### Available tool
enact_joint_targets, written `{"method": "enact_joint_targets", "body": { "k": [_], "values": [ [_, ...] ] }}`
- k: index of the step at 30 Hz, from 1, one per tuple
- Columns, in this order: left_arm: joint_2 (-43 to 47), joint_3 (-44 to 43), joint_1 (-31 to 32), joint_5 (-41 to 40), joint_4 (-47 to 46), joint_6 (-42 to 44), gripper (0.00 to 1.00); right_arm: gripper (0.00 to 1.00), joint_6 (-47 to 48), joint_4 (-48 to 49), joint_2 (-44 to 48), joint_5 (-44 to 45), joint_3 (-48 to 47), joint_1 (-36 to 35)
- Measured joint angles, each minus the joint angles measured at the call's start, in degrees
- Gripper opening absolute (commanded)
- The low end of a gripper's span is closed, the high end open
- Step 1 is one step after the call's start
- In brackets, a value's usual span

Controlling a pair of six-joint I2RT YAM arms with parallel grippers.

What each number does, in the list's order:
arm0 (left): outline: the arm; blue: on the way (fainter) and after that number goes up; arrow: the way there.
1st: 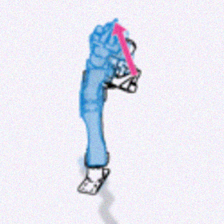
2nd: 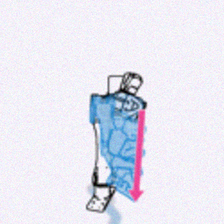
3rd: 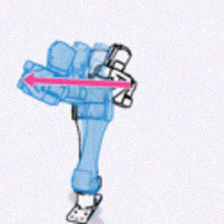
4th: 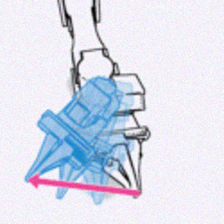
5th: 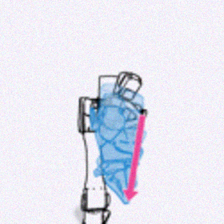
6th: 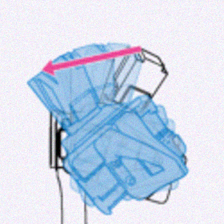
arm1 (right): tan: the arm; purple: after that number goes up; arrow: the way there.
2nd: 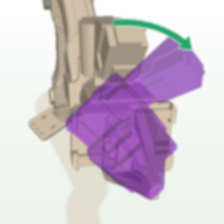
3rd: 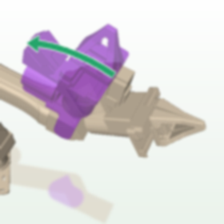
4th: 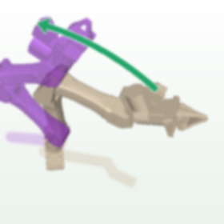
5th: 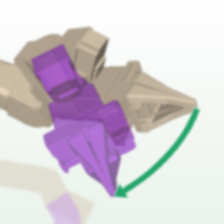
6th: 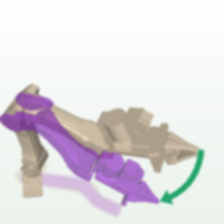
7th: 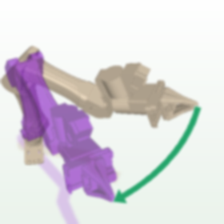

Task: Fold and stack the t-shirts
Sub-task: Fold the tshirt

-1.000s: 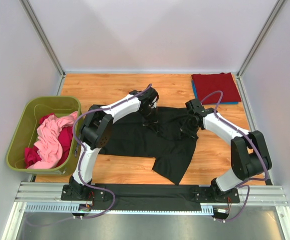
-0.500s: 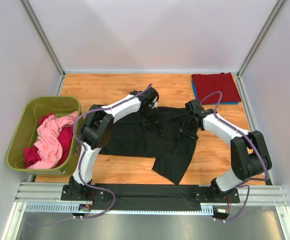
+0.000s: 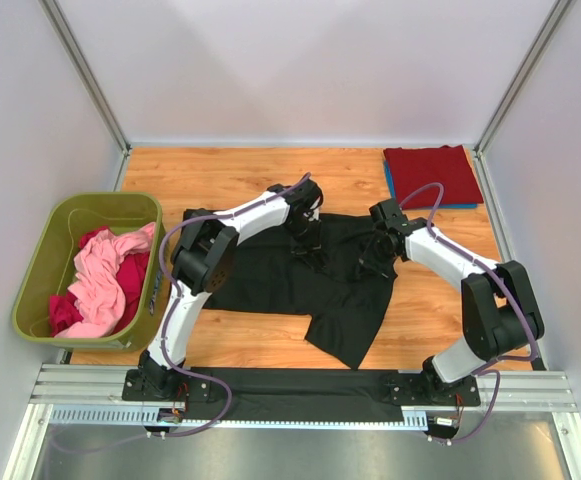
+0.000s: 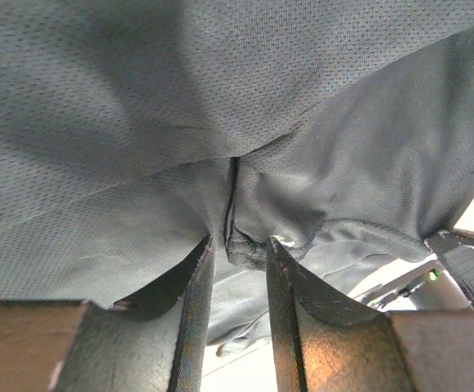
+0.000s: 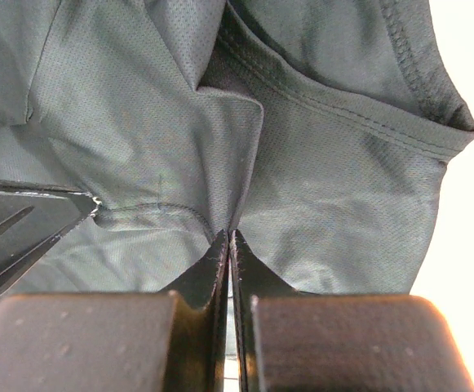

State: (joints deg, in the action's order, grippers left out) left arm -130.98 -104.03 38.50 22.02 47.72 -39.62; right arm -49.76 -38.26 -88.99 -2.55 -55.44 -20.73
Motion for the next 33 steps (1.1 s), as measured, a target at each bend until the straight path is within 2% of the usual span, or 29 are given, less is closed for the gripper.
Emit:
{"method": "enact_joint_targets", "body": {
  "k": [3,6,10,13,18,26,33],
  "values": [
    [-0.2,0.0,0.1,0.3,0.0,0.0,0.36,0.00,0.0,0.0,-0.1,0.0,0.0,-0.3],
    [-0.3,0.0,0.1,0.4,0.0,-0.2,0.27,0.00,0.0,0.0,-0.1,0.0,0.0,-0.5],
    [-0.4,-0.4,0.1,0.4,0.1,-0.4,0.08,0.00,0.0,0.0,-0.1,0.0,0.0,-0.5],
    [-0.4,-0.4,0.1,0.4,0.3,-0.4,0.00,0.00,0.0,0.0,-0.1,0.0,0.0,-0.6],
    [-0.4,-1.6,0.1,0.0,2.7,-0.1,0.00,0.00,-0.3,-0.6,-0.1,0.0,-0.2,-0.6],
    [0.0,-9.5,0.1,-5.1,10.1,2.0,0.00,0.00,-1.5,-1.8,1.6,-0.5,-1.0,-1.7],
    [0.5,-8.3,-0.1,-9.0,13.8,4.0,0.00,0.00,-4.7,-0.5,3.3,-0.2,1.9,-4.1]
  ]
}}
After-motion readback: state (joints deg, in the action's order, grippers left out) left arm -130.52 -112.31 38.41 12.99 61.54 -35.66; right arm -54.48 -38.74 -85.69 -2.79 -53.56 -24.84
